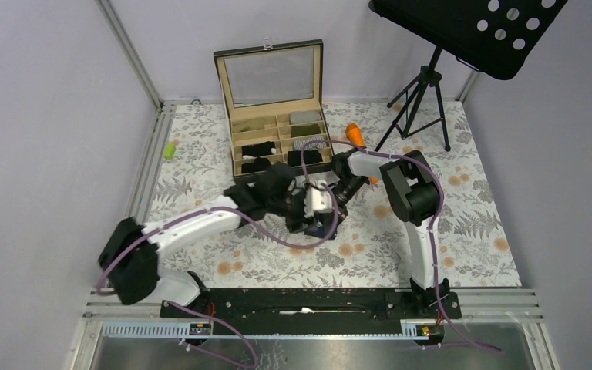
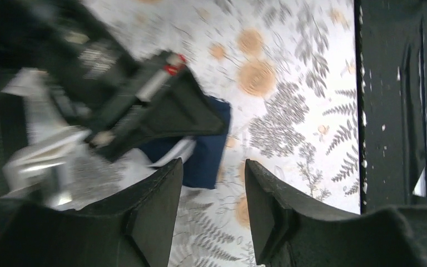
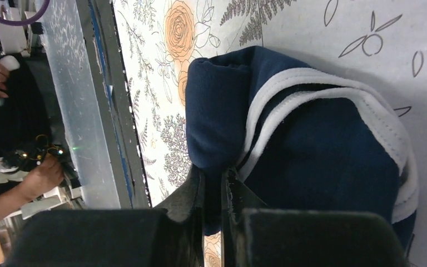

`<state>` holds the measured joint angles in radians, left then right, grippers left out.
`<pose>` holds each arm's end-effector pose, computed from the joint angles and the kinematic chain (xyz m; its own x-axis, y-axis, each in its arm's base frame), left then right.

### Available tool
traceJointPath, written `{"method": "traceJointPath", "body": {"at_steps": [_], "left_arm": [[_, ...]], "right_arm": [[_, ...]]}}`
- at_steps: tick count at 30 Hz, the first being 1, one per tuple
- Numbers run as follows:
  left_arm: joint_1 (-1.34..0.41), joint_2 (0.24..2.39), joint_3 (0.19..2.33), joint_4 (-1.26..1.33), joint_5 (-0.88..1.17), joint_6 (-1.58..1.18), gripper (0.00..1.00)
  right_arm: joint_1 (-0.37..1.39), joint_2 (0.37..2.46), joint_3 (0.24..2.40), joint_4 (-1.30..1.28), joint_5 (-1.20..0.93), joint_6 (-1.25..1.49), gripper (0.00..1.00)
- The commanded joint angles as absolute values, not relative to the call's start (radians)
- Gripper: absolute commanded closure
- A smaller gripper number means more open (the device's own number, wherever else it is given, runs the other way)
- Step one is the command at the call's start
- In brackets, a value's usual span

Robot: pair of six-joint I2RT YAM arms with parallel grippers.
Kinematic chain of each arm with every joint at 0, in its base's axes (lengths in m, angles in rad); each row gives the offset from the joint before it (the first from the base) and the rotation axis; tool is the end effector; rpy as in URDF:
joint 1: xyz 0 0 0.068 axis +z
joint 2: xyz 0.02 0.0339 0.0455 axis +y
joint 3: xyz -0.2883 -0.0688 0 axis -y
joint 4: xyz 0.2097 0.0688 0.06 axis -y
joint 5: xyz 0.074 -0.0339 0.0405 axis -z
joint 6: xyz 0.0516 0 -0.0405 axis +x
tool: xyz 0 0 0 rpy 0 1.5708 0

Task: Roll the underwear
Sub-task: Roll the underwear to the center of the board.

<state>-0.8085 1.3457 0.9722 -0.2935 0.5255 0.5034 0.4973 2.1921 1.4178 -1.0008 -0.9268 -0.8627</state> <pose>0.1650 -0.2103 0.3005 0.0589 0.5426 -0.8379 0.9926 0.0578 0.1072 0.2953 0.2072 0.1414 -0.4505 -0.7634 -0.4629 -0.7473 0.0387 0.6634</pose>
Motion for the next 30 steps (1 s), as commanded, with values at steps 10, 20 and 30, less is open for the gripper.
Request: {"method": "traceJointPath", "body": {"at_steps": [10,20,30], "left_arm": [[-0.904,1.654,0.942,-0.144,0.467,0.773,0.49],[-0.937,1.728,0.917,-0.110,0.389,0.845,0.67],[-0.941,1.744,0.984,-0.315,0.466,0.839,1.00]], "right_arm": [[0.506,2.230,1.358,-0.910,-0.705,-0.804,0.98],[0.506,2.220,1.350,-0.898,-0.705,-0.798,0.97],[0.457,2.053,1.594,-1.098,-0.739,-0.852,0.57]]}}
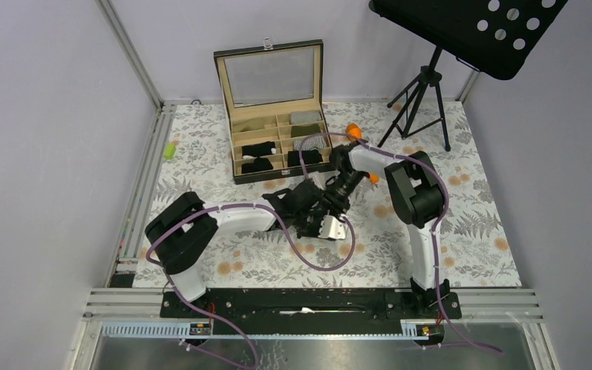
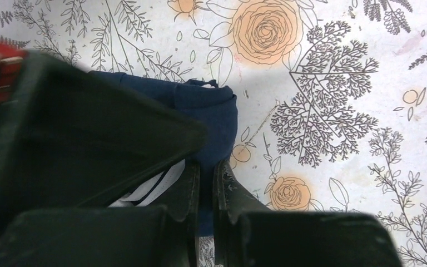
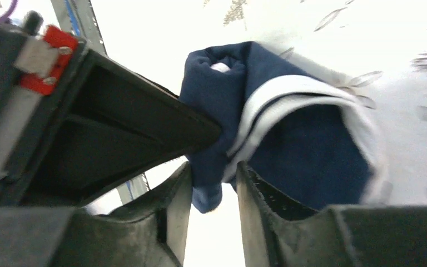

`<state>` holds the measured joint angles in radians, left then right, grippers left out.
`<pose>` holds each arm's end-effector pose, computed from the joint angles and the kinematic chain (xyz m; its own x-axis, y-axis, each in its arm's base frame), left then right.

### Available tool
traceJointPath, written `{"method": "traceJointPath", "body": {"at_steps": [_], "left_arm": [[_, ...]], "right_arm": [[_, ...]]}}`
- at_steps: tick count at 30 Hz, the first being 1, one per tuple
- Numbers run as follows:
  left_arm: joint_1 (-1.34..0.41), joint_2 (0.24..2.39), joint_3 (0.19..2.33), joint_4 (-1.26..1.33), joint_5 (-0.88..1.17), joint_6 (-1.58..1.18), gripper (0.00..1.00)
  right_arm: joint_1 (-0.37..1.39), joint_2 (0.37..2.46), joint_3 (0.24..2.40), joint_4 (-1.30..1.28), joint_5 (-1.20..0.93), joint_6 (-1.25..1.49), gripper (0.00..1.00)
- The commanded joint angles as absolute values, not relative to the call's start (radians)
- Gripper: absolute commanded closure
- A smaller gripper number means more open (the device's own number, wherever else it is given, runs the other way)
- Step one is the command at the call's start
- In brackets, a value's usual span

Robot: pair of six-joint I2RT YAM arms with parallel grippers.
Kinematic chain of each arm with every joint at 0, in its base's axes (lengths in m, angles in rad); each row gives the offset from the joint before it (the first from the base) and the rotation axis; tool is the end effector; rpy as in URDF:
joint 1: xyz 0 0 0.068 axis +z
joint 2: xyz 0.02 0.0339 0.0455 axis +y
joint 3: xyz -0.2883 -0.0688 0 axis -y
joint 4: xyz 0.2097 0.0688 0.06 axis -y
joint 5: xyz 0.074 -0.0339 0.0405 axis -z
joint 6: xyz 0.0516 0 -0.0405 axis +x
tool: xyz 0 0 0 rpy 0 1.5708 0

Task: Roll the underwear
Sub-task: Roll the underwear to the center of the board.

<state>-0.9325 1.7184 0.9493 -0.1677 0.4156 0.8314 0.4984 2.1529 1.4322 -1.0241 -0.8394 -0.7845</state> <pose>0.1779 -0.2747 0.1983 0.3247 0.6969 -0.6395 0.9458 -0.2402 0.2185 0.2951 0.2043 0.1542 -0.4667 -0.7912 -0.3953 -0.7570 0.1262 0.6411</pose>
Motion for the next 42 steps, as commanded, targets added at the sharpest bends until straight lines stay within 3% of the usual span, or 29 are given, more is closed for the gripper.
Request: {"method": "traceJointPath", "body": {"at_steps": [1,5,8,15,18,21,23,27,30,42], "left_arm": [[-0.940,1.745,0.997,-0.354,0.479,0.834,1.00],[-0.915,1.793,1.091,-0.533,0.558,0.806,1.00],[-0.888,1.870,1.199,-0.664,0.657,0.757,1.00],[-0.850,2.090,1.445,-0.875,0.813,0.614,1.00],[-0.824,2.225,1.562,-0.982,0.885,0.582,1.00],[-0.782,2.331,1.636,-1.045,0.992,0.559,1.00],[-0.753,2.372,1.645,-1.021,1.041,0.522,1.00],[-0.737,2.397,1.633,-0.950,1.081,0.444,0.99],[-0.736,2.416,1.650,-0.950,1.079,0.426,0.97],[-0.736,2.425,1.661,-0.952,1.046,0.411,0.93]], "right_arm": [[0.439,2.038,1.658,-1.135,-0.745,-0.859,0.54],[0.352,1.963,1.882,-1.197,-0.761,-0.843,0.46],[0.281,1.847,1.883,-1.057,-0.703,-0.713,0.42],[0.150,1.277,1.151,-0.313,-0.380,-0.441,0.37],[0.149,1.041,0.932,-0.240,-0.287,-0.418,0.29],[0.149,0.939,0.856,-0.378,-0.315,-0.445,0.24],[0.149,0.905,0.837,-0.510,-0.418,-0.509,0.26],[0.162,0.815,0.744,-0.657,-0.562,-0.669,0.39],[0.238,0.809,0.694,-0.718,-0.560,-0.839,0.44],[0.750,1.188,0.709,-0.316,-0.420,-0.916,0.45]]}}
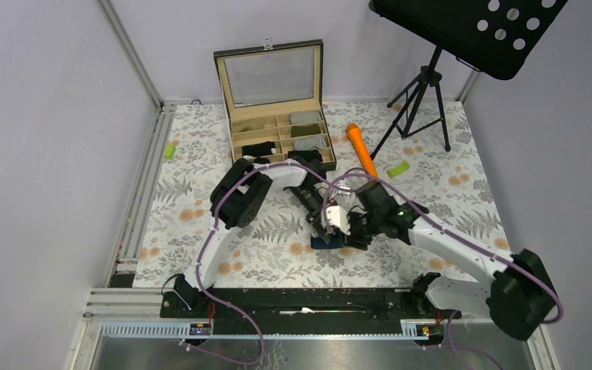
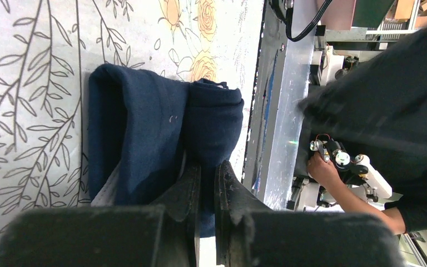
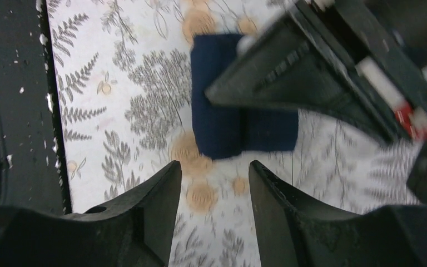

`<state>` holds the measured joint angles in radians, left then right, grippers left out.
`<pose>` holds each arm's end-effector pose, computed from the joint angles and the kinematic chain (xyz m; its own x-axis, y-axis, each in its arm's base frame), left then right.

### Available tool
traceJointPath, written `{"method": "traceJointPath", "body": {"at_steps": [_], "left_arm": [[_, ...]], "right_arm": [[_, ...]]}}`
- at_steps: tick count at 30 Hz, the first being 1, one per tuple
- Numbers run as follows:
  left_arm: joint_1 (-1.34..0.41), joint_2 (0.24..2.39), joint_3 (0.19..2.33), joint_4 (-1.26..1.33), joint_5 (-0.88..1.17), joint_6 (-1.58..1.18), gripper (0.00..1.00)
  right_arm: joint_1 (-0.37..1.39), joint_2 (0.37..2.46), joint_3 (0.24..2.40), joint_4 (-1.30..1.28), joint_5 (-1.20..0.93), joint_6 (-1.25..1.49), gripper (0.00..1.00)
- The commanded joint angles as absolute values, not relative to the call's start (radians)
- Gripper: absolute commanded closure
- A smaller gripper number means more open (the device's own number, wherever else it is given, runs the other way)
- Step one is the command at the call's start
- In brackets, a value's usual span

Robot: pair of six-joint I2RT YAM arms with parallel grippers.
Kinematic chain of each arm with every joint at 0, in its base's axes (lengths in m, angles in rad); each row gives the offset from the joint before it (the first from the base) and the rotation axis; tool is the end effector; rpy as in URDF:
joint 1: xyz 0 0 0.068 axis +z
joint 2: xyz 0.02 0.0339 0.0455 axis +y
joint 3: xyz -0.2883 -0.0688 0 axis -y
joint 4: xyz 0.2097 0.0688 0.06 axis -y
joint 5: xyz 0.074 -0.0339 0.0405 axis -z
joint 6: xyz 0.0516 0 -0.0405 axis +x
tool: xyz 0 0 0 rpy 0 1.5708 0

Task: Roll the underwear
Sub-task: Roll the underwear to the center of the board.

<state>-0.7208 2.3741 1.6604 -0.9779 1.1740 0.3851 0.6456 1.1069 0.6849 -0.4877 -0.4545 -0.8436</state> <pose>0.2796 -0.3090 0.1285 -0.6267 0.7438 -0.2323 0.4392 0.0909 -0.8938 0.1308 0.1269 0.2452 0.1456 -0.7307 -0.6670 -0.9735 0.0145 -0.2283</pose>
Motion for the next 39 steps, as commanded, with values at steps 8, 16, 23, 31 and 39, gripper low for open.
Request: {"method": "traceJointPath", "body": {"at_steps": [8,16,23,31,39], "left_arm": [[-0.736,2.431,1.672,-0.951,1.042,0.405,0.92],[-0.735,2.428,1.674,-0.952,1.039,0.402,0.92],[-0.715,2.336,1.660,-0.934,0.954,0.426,0.68],[-0.583,1.788,1.328,-0.550,0.733,0.214,0.62],[-0.615,1.228,0.842,-0.103,0.380,0.133,0.56]], "right_arm": [[0.834,1.272,0.617,-0.193,-0.346,-1.005,0.44],[0.850,1.337,0.559,-0.147,-0.332,-1.036,0.49],[0.861,1.359,0.517,-0.104,-0.300,-0.973,1.00],[0.648,1.415,0.606,-0.287,-0.505,-0.916,1.00],[0.522,1.498,0.630,-0.350,-0.612,-0.939,1.00]]}}
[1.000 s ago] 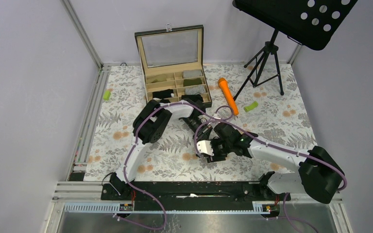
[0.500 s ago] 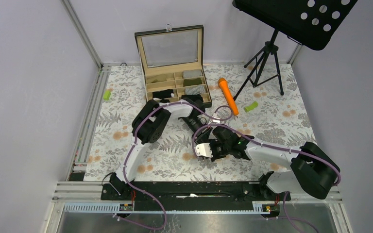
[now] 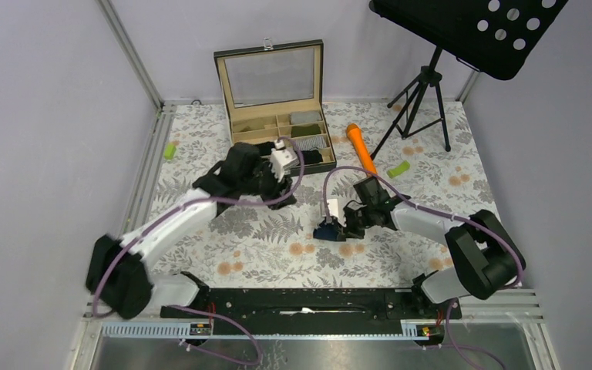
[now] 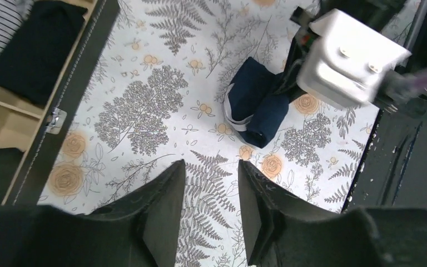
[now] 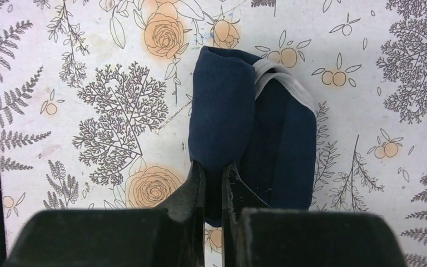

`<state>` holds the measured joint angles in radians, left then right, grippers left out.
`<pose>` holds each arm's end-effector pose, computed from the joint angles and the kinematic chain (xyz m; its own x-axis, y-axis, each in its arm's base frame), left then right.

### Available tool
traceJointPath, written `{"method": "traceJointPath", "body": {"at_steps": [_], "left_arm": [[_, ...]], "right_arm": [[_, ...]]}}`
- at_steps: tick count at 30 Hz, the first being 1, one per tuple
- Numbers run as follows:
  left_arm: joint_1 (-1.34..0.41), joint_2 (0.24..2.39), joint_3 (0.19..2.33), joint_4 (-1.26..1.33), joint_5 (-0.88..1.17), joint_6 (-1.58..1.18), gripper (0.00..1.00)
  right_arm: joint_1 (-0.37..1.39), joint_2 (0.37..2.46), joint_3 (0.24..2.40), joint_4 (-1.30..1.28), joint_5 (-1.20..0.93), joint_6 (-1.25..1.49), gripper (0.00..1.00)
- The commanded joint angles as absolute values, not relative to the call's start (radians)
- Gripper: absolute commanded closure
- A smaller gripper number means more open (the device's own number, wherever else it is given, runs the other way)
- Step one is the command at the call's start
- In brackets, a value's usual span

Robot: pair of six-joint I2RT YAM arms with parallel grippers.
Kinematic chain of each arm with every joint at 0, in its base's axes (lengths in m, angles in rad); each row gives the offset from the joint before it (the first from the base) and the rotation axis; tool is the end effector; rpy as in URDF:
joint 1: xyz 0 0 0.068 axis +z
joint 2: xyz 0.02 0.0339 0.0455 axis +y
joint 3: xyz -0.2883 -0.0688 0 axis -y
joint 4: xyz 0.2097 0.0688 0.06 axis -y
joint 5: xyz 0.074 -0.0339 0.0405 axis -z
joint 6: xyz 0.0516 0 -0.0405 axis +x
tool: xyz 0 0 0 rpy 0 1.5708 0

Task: Roll the underwear
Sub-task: Roll the underwear to the center of the board.

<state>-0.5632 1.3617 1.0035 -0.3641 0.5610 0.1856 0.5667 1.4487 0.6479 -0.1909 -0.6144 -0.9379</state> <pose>0.2102 -0.1652 0.3004 -0.4037 0.4397 -0.8023 0.8792 0.4291 -0.2072 0.1844 0.1526 0.1937 0.1507 -0.6851 -0.7127 -0.9863 -0.0547 -0.1559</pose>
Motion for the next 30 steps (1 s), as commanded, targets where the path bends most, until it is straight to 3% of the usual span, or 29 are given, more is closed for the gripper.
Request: {"method": "traceJointPath", "body": {"at_steps": [1,8,17,23,26,30], "left_arm": [[-0.646,1.204,0.822,-0.095,0.371,0.154,0.56],[-0.863,1.238,0.779,-0.050,0.372,0.486,0.56],[-0.937,1.499,0.801,0.103,0.435,0.831,0.54],[-0.973,1.635,0.834,0.191,0.405,0.850,0.53],[-0.991,1.683,0.844,0.245,0.387,0.819,0.43],[-0.999,1.736,0.868,0.263,0.380,0.811,0.43]], "right_arm": [[0.511,1.497,0.629,-0.354,-0.621,-0.944,1.00],[0.457,1.498,0.616,-0.407,-0.663,-0.989,1.00],[0.398,1.839,0.853,-0.644,-0.705,-0.943,1.00],[0.382,1.854,0.868,-0.656,-0.717,-0.937,1.00],[0.382,1.859,0.871,-0.654,-0.714,-0.929,1.00],[0.382,1.866,0.877,-0.652,-0.710,-0.914,1.00]]}}
